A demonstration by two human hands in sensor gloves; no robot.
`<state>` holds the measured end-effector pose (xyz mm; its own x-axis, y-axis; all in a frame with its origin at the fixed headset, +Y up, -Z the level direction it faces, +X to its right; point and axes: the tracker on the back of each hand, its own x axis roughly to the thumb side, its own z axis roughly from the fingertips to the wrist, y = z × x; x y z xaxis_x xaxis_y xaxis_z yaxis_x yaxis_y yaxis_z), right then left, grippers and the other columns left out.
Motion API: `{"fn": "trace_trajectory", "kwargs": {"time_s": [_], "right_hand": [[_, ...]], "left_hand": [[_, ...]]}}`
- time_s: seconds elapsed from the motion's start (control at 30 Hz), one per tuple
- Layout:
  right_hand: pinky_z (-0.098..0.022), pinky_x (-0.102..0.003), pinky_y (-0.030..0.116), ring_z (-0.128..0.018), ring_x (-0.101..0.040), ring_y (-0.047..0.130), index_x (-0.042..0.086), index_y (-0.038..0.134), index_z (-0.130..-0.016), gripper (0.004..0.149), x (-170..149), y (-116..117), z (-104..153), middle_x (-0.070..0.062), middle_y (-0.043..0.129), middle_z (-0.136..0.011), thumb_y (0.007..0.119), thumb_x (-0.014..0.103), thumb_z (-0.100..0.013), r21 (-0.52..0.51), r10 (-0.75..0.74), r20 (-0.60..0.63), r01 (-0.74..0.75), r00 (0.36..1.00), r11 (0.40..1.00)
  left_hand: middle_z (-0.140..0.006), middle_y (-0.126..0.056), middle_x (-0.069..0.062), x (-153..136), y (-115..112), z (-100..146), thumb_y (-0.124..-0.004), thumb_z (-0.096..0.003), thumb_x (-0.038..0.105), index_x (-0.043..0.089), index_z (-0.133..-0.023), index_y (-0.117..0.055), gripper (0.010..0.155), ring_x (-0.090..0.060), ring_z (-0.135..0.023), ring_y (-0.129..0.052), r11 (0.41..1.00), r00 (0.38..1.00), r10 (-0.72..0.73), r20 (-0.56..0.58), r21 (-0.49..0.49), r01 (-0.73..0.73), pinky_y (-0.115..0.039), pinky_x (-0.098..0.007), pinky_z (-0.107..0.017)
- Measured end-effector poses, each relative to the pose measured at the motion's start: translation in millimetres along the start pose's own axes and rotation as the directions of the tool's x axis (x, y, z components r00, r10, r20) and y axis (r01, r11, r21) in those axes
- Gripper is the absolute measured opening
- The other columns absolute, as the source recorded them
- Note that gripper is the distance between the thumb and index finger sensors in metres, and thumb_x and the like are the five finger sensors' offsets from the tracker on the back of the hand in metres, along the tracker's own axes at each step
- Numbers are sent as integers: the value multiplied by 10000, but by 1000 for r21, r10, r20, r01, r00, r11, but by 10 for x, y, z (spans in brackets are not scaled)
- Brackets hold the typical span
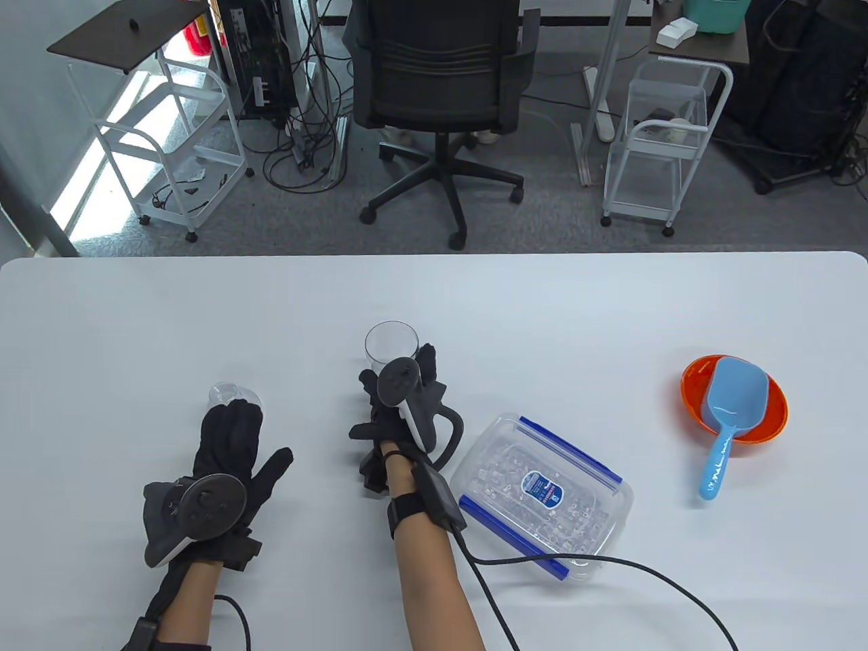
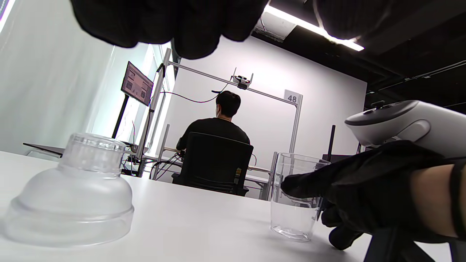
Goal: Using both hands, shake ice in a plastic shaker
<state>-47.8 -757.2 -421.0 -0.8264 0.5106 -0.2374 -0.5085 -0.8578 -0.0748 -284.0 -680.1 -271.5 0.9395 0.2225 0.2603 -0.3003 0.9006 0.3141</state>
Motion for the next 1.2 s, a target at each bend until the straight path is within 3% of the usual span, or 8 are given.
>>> {"fn": "trace_trajectory", "kwargs": {"time_s": [0.2,0.37,0.6,0.77,0.87,0.97,1.07,1.2], "right_hand": [[-674,-532,739,-972,-484,605,-85,35,-1010,1021,-39,-46,29,-276,317,-1090,684,569,-571,-4,-58,-9,58,998,998],[-641,-643,606,-952,-588,460,-120,-5,-993,1038,19,-228,78,-349,233,-1071,649,574,-582,-19,-141,23,142,990,990],[-601,-732,466,-924,-659,321,-129,-30,-995,1029,451,-904,236,-399,169,-1061,612,569,-596,-66,-241,168,255,956,965],[-594,-762,353,-941,-649,247,-62,59,-1055,952,610,-1523,473,-346,242,-1106,614,555,-587,-172,-72,413,156,908,973],[-601,-769,332,-957,-644,245,-24,121,-1088,911,457,-1846,579,-337,275,-1120,617,547,-580,-288,167,487,-23,858,957],[-619,-761,374,-984,-619,343,13,225,-1119,853,91,-2050,599,-318,352,-1127,609,549,-578,-327,368,461,-231,808,916],[-622,-766,381,-996,-609,381,32,254,-1130,846,-349,-2135,588,-302,389,-1135,604,564,-573,-278,425,417,-332,803,901],[-618,-773,398,-999,-604,435,44,321,-1134,825,-1043,-2174,543,-293,439,-1137,619,559,-563,-109,360,383,-346,850,932]], "left_hand": [[-1192,-465,-306,-11,8,-5,-594,-601,542,40,-1136,-360,770,-590,-1052,-461,1000,1000,3,-3,8,-3,-555,-616,-724],[-1195,-461,-302,-6,17,-12,-592,-602,545,42,-1137,-357,772,-589,-1055,-458,1000,1000,-4,4,13,4,-553,-617,-726],[-1192,-465,-304,-4,32,-1,-597,-599,542,38,-1134,-360,772,-590,-1051,-463,999,999,-33,16,22,32,-557,-617,-722],[-1191,-471,-306,-21,105,15,-598,-597,546,38,-1135,-363,776,-593,-1049,-473,998,999,-47,21,51,46,-563,-617,-721],[-1185,-480,-312,-30,119,29,-603,-596,548,33,-1133,-372,779,-604,-1040,-491,998,999,-37,20,58,36,-580,-622,-710],[-1178,-472,-343,-23,110,42,-623,-583,575,10,-1131,-374,826,-664,-998,-524,996,997,-67,-34,48,69,-635,-633,-669],[-1180,-452,-357,-10,114,38,-614,-583,600,5,-1135,-358,851,-682,-987,-529,995,994,-99,-43,10,100,-656,-629,-655],[-1186,-437,-359,51,46,31,-610,-583,606,13,-1140,-353,853,-678,-995,-523,997,996,-68,-50,-35,66,-661,-621,-656]]}}
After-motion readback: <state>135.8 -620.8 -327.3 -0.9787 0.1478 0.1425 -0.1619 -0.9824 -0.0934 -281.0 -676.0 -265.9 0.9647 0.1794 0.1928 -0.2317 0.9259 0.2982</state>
